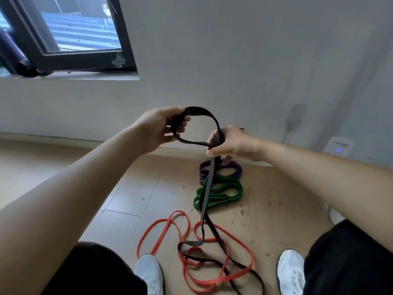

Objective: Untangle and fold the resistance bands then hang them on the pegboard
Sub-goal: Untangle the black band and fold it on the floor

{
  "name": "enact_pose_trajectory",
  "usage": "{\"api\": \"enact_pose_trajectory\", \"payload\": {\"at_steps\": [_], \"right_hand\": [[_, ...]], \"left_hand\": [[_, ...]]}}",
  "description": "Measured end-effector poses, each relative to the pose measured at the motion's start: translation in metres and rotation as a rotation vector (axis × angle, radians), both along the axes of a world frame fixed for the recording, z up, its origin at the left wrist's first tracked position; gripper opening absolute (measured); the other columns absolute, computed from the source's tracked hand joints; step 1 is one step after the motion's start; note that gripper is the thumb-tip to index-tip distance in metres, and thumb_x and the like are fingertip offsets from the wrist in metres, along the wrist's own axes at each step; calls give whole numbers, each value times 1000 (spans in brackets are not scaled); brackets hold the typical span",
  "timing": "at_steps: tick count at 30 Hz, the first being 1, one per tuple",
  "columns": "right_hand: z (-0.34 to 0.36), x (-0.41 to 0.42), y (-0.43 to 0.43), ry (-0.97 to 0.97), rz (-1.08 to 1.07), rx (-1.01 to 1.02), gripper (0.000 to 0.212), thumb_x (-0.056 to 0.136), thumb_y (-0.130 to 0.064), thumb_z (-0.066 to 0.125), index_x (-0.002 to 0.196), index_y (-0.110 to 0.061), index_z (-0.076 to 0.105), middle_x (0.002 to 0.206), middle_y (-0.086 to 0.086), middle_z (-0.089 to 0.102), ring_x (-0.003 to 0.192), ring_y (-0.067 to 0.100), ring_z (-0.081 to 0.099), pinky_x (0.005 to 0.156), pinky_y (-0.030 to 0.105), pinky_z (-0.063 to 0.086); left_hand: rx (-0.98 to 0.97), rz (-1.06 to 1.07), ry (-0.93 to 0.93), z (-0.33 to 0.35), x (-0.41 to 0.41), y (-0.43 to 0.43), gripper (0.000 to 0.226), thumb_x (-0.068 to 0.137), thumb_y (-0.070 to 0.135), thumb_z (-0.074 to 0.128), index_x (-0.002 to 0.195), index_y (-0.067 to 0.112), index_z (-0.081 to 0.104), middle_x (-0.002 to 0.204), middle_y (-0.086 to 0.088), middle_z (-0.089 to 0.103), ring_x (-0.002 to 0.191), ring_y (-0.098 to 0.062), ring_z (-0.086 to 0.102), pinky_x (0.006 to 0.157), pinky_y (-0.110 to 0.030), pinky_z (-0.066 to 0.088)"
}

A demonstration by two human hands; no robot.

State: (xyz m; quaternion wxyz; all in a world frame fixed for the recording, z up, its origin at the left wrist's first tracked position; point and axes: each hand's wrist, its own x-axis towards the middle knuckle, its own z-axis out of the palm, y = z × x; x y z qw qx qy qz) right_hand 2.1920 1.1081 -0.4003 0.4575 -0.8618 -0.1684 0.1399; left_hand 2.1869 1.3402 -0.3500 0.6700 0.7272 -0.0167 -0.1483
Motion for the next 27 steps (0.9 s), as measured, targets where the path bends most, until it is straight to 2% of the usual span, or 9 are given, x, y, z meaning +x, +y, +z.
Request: {"api": "enact_pose_trajectory", "payload": {"at_steps": [4,6,11,14,16,19,21,24,27], "right_hand": [[1,5,-10,84,10,11,37,83,-3,77,117,-8,61,94,10,67,83,25,73,60,30,59],[-1,9,-11,56,-17,-9,40,83,-1,74,119,-11,60,96,10,68,85,27,73,62,32,60],[7,12,-18,-40,-51,-47,14,86,-3,71,98,-8,67,97,20,69,84,24,70,64,34,62],[12,12,-21,-103,-72,-135,18,83,-4,70,100,-11,67,89,9,65,78,21,67,62,33,62],[11,11,-18,-128,-59,-216,20,80,-5,70,98,-14,66,85,6,64,72,20,64,58,30,59],[5,13,-12,-127,-63,-231,13,81,-6,70,91,-13,65,86,9,65,72,21,64,57,28,57],[1,17,-12,-78,-45,-197,10,81,-9,73,87,-8,65,89,13,68,77,23,66,61,30,59],[-2,19,-14,-3,33,-106,25,81,-18,82,75,-13,58,71,5,57,66,16,57,59,29,50],[1,17,-14,-37,48,-24,41,80,-26,86,60,-21,51,57,-9,45,53,9,44,54,19,36]], "left_hand": [[-121,2,52,0,2,10,28,100,34,55,79,23,70,93,4,73,94,-15,65,90,-32,47],[-168,-13,61,0,0,11,29,101,35,55,79,22,69,94,3,72,94,-14,66,93,-32,49],[-163,-1,16,1,-2,17,19,96,32,64,92,15,70,97,-2,71,96,-19,71,86,-34,58],[-152,81,-37,-1,-3,17,21,96,24,67,102,4,71,99,-11,73,95,-24,71,86,-33,61],[-168,111,-87,2,-4,13,21,99,22,64,100,2,72,98,-11,74,92,-24,71,87,-35,61],[-210,134,-184,8,-2,7,21,101,19,60,96,4,73,93,-7,74,88,-22,71,87,-36,60],[-263,146,-229,11,-1,8,20,102,18,57,100,4,72,93,-5,73,88,-21,70,86,-36,60],[-298,123,-259,13,-1,16,24,104,19,53,106,4,71,98,-6,74,89,-21,70,84,-36,60],[-245,128,-267,13,-1,23,29,106,24,50,104,7,73,99,-7,74,89,-20,70,82,-36,60]]}}
